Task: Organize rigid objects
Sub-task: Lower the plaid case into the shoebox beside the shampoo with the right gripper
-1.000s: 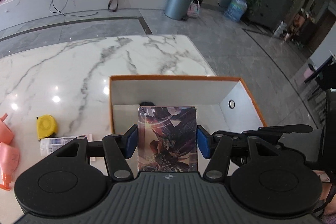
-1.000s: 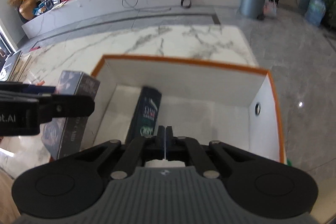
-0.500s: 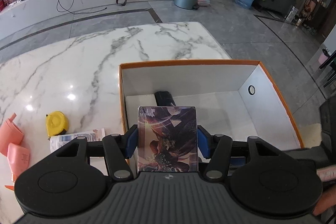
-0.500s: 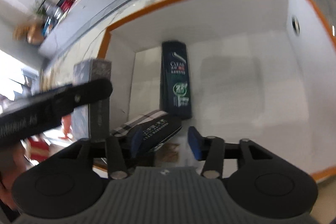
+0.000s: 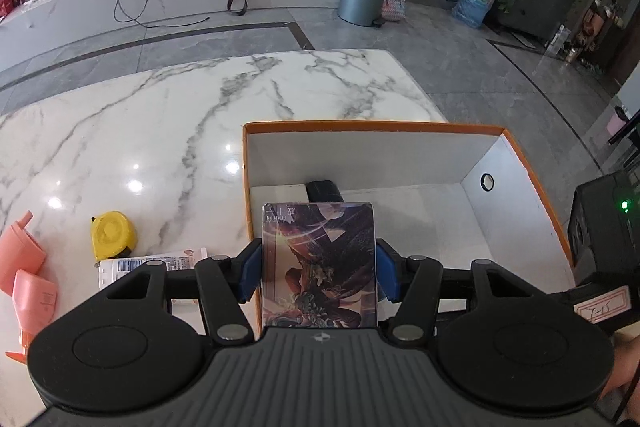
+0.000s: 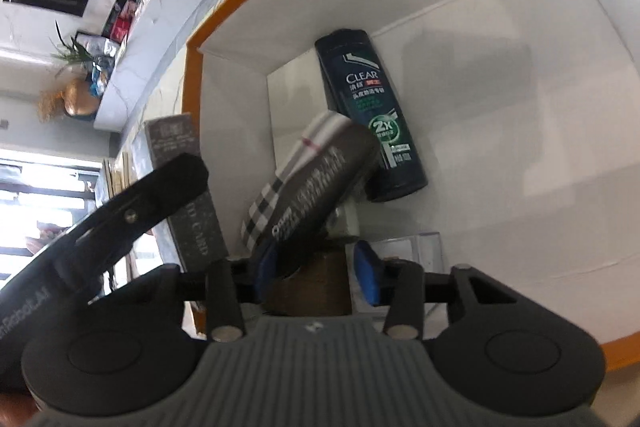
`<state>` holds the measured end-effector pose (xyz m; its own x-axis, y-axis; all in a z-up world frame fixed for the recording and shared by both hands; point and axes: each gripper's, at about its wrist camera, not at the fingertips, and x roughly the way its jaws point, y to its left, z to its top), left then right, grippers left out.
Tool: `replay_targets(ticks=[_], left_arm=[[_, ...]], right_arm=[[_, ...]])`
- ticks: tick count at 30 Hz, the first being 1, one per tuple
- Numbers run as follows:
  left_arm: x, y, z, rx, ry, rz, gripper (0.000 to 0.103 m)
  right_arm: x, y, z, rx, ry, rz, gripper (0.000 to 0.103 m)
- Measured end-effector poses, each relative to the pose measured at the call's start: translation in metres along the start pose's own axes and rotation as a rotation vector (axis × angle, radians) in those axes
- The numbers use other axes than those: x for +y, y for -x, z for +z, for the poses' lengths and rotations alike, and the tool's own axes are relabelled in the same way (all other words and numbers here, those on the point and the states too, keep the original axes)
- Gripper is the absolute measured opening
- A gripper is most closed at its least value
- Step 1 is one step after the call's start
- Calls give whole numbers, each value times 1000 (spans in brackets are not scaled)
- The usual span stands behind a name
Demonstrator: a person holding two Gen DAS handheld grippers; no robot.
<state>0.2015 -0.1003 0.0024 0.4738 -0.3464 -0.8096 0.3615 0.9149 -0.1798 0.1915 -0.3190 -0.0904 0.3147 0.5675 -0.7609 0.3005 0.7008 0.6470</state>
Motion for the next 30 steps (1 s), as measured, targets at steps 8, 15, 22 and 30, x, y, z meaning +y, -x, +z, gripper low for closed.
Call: replay_targets(ticks=[8, 15, 22, 30], left_arm=[[3, 1, 4, -31, 20, -1, 66], [7, -6, 13, -40, 31, 6, 66], [15, -15, 17, -66, 67, -11, 66], [21, -18, 19, -88, 90, -23, 66]], right_arm=[[1, -2, 9, -65, -11, -15, 50], [3, -10, 25, -101, 28, -33, 50], [-2, -18, 38, -62, 35, -4, 48], [3, -23, 45, -34, 114, -23, 48]])
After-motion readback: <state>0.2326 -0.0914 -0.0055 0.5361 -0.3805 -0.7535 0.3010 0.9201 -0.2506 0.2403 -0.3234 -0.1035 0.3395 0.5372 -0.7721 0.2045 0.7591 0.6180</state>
